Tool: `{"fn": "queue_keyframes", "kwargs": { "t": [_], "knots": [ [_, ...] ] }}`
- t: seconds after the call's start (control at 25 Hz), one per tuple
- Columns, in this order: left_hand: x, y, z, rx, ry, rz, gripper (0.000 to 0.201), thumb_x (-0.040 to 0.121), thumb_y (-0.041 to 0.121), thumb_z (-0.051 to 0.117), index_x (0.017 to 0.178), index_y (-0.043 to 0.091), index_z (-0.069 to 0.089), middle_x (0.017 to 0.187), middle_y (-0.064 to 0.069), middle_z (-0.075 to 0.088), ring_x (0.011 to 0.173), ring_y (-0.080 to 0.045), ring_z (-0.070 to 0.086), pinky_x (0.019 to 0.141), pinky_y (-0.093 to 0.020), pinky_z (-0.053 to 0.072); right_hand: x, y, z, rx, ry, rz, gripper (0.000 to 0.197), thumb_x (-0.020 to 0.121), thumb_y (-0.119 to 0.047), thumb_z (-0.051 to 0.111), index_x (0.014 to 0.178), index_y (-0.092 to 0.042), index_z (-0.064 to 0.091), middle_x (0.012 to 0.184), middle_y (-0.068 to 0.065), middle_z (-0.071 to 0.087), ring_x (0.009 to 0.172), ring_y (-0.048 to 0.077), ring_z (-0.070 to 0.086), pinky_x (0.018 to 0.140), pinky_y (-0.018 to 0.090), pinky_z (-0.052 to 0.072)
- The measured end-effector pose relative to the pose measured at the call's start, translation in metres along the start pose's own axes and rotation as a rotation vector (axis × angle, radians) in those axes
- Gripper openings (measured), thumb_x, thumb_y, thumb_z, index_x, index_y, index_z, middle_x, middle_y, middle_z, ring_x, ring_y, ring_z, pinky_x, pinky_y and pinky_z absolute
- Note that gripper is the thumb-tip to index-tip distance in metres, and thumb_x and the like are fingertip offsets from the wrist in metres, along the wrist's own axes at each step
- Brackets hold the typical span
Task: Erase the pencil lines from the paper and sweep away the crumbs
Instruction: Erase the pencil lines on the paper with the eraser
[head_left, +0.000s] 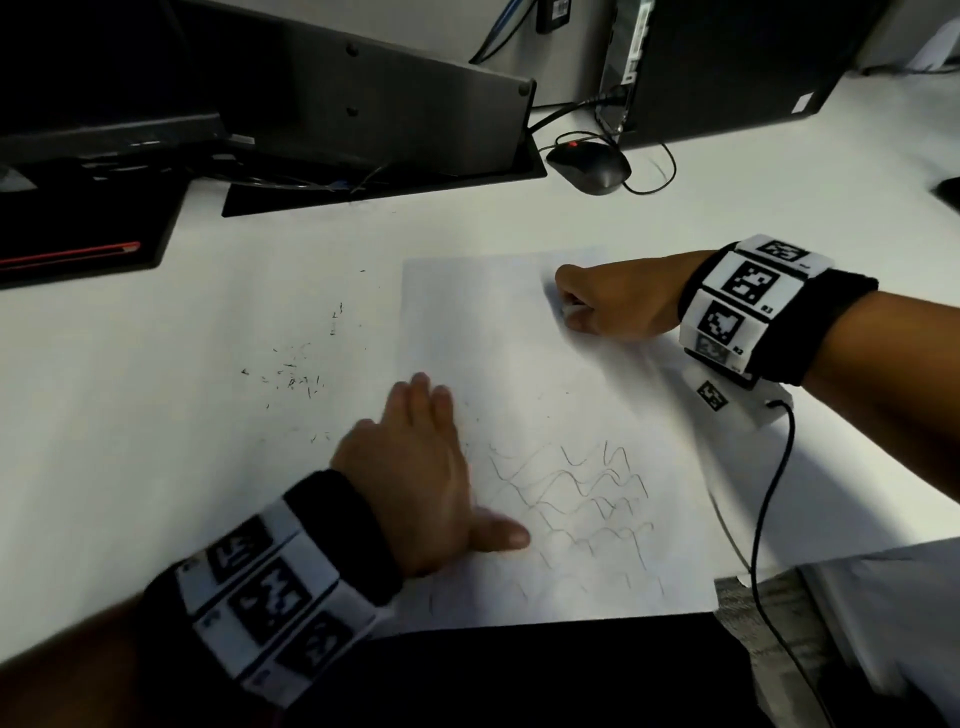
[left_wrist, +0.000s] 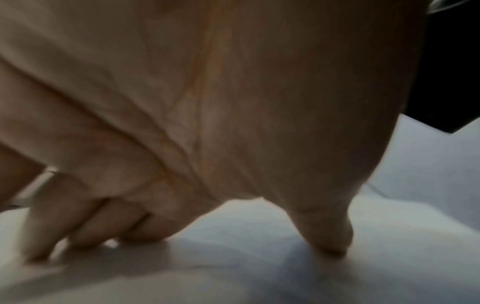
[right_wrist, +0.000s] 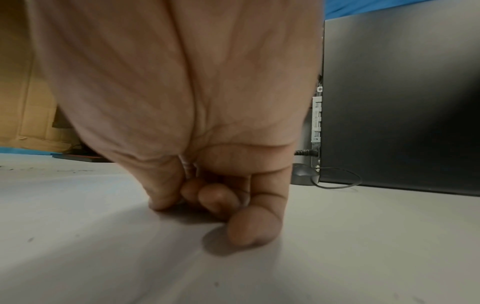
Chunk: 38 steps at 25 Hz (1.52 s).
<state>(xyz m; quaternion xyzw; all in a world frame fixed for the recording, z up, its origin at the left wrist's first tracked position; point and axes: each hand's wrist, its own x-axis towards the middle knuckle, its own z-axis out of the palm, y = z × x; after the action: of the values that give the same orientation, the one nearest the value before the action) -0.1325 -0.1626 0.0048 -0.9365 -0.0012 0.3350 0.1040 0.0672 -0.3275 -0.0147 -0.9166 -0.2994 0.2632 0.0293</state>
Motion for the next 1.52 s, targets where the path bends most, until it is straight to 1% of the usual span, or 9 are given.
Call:
{"fn": "queue_keyframes", "kwargs": {
  "t": [0.08,0.28,0.4,0.52,0.8,1.0,1.2,1.4,1.52],
  "knots": [
    [-0.005,-0.014,-0.005,0.005,0.052,-0.102,0.137,0.063,0.098,0.016,0.154,-0.004,-0.003,0.163,-0.024,-0.002,0.151,-0.034,0.010,0.115,-0.048,0.028,0.000,0.001,0.000,0.064,0.016,0.022,0.021,0.094,-0.022,0.036,0.073,-0.021,0.032,0.065,-0.003,0.042,0.060,0.018,0.032,0.053,0.027,0.029],
    [0.007,0.032,-0.012,-0.117,0.135,0.392,0.116,0.077,0.089,0.026,0.157,0.015,-0.013,0.164,-0.002,-0.022,0.151,-0.014,-0.018,0.122,-0.052,0.003,-0.003,-0.002,-0.002,-0.070,0.007,-0.024,0.021,0.093,-0.022,0.044,0.075,-0.025,0.032,0.073,0.000,0.047,0.062,0.019,0.039,0.054,0.029,0.035],
    [-0.002,-0.002,0.007,-0.018,0.013,0.151,0.133,0.063,0.097,0.014,0.155,0.005,-0.013,0.164,-0.011,-0.020,0.152,-0.021,-0.014,0.122,-0.051,0.008,-0.004,-0.003,-0.003,-0.079,-0.009,-0.018,0.021,0.093,-0.024,0.042,0.075,-0.026,0.031,0.073,0.001,0.048,0.061,0.020,0.039,0.054,0.032,0.037],
    [-0.022,-0.037,0.003,0.122,-0.038,-0.106,0.149,0.042,0.095,-0.018,0.150,0.000,0.019,0.159,-0.021,0.019,0.146,-0.030,0.024,0.116,-0.047,0.027,-0.005,0.000,-0.003,-0.081,0.005,-0.015,0.018,0.092,-0.022,0.041,0.076,-0.025,0.034,0.071,-0.002,0.047,0.060,0.019,0.038,0.054,0.030,0.035],
    [0.010,0.022,-0.016,0.019,0.080,0.369,0.118,0.078,0.089,0.030,0.156,0.012,-0.013,0.164,-0.006,-0.021,0.152,-0.019,-0.014,0.121,-0.053,0.008,-0.003,-0.002,-0.003,-0.071,-0.014,-0.011,0.018,0.092,-0.022,0.042,0.077,-0.027,0.034,0.074,-0.001,0.050,0.063,0.020,0.041,0.058,0.034,0.039],
    [-0.023,-0.019,-0.007,0.235,0.064,-0.050,0.112,0.069,0.095,0.015,0.129,0.006,0.051,0.130,-0.016,0.050,0.117,-0.028,0.052,0.087,-0.036,0.042,-0.003,0.000,-0.003,-0.080,-0.013,-0.021,0.019,0.094,-0.023,0.042,0.077,-0.025,0.034,0.073,0.000,0.049,0.063,0.019,0.040,0.058,0.033,0.038],
    [-0.002,0.007,-0.006,0.040,0.128,0.300,0.118,0.076,0.090,0.025,0.157,0.010,-0.008,0.165,-0.009,-0.014,0.153,-0.021,-0.007,0.121,-0.048,0.013,-0.002,0.000,-0.002,-0.083,-0.003,-0.025,0.021,0.094,-0.026,0.043,0.076,-0.025,0.033,0.074,0.001,0.049,0.063,0.021,0.041,0.059,0.035,0.039],
    [-0.017,-0.039,0.002,0.269,0.058,-0.014,0.119,0.062,0.096,0.001,0.126,0.011,0.054,0.135,-0.015,0.049,0.119,-0.027,0.051,0.094,-0.037,0.043,-0.003,0.002,-0.002,-0.081,0.001,-0.029,0.020,0.094,-0.027,0.043,0.076,-0.025,0.034,0.073,0.001,0.049,0.063,0.021,0.041,0.059,0.035,0.038],
    [-0.005,-0.052,0.003,0.191,0.104,0.125,0.126,0.063,0.098,0.007,0.156,0.012,0.005,0.165,-0.011,0.001,0.151,-0.026,0.015,0.116,-0.046,0.028,0.001,0.004,-0.003,-0.081,0.001,-0.023,0.019,0.092,-0.027,0.044,0.075,-0.025,0.034,0.071,0.001,0.050,0.062,0.022,0.042,0.059,0.037,0.040]
  ]
}}
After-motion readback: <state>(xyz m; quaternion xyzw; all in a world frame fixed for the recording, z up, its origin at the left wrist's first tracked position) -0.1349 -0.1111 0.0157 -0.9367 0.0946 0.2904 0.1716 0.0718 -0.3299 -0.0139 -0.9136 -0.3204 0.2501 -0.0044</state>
